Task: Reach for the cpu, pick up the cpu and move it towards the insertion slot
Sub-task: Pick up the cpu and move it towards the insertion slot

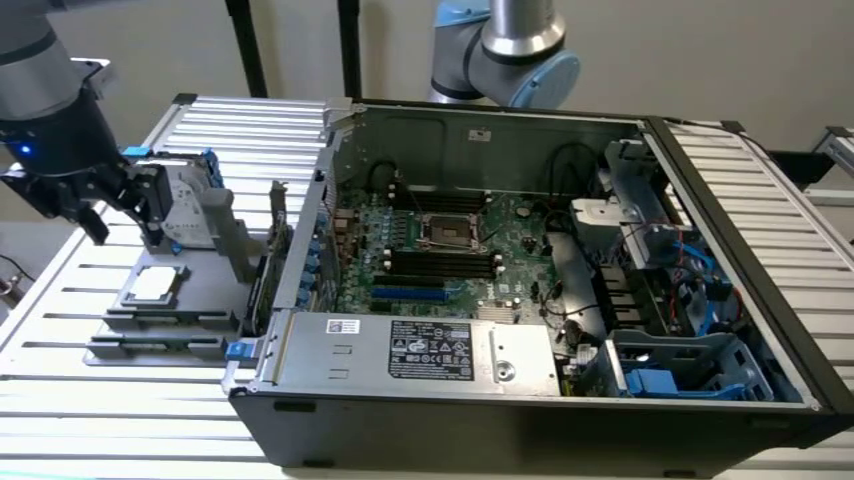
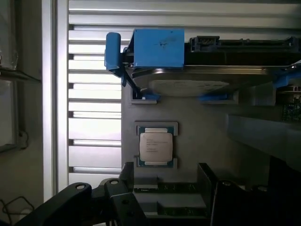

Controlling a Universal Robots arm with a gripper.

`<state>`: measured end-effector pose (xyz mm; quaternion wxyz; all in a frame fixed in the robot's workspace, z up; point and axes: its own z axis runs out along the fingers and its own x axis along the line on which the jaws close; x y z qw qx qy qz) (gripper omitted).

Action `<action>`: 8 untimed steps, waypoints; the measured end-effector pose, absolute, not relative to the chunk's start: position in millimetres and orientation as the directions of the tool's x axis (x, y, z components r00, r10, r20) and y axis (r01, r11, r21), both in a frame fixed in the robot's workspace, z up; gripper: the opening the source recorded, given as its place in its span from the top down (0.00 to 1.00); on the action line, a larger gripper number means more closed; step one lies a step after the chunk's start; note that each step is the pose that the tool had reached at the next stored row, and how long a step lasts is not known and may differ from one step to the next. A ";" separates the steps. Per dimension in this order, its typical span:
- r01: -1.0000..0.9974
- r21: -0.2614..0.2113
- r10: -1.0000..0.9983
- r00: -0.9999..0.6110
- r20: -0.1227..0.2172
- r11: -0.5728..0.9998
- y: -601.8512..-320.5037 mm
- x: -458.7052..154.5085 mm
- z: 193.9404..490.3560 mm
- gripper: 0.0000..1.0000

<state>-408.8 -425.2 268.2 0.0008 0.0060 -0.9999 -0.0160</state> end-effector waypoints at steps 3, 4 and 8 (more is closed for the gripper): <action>-0.011 0.032 -0.011 -1.000 0.001 0.999 -425.2 -409.5 262.8 0.35; -0.011 0.032 -0.011 -1.000 0.001 0.999 -425.2 -409.8 261.0 0.35; -0.010 0.032 -0.010 -1.000 0.001 0.999 -425.2 -410.6 253.7 0.35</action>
